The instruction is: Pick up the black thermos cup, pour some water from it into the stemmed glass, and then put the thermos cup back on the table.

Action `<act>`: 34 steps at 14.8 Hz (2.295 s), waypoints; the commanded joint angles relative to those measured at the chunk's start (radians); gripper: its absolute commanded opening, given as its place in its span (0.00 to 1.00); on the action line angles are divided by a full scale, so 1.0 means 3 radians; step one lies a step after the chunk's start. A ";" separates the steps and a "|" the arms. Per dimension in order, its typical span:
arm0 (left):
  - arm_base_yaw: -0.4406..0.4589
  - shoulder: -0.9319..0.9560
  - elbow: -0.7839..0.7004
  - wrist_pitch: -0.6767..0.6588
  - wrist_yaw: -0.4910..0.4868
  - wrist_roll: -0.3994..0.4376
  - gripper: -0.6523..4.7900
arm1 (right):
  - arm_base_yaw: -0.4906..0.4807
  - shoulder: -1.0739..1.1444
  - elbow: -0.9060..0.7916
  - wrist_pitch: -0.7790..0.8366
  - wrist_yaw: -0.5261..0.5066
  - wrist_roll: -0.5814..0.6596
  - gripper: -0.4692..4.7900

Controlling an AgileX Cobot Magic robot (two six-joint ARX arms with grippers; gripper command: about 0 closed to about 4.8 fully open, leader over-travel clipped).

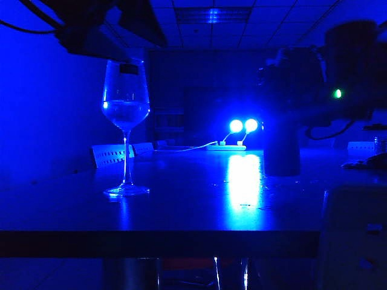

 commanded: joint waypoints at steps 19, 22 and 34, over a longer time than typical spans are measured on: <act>-0.0192 0.0098 0.0003 0.0111 0.0019 0.0004 1.00 | -0.0023 0.0590 0.0281 0.0383 -0.0187 -0.0089 0.35; -0.0192 0.0098 0.0003 0.0113 0.0019 0.0004 1.00 | -0.0023 0.0590 0.0281 0.0398 -0.0188 -0.0074 0.36; -0.0192 0.0019 0.0004 0.0089 0.0020 0.0001 1.00 | -0.0022 0.0230 -0.0120 0.0399 -0.0237 -0.0062 1.00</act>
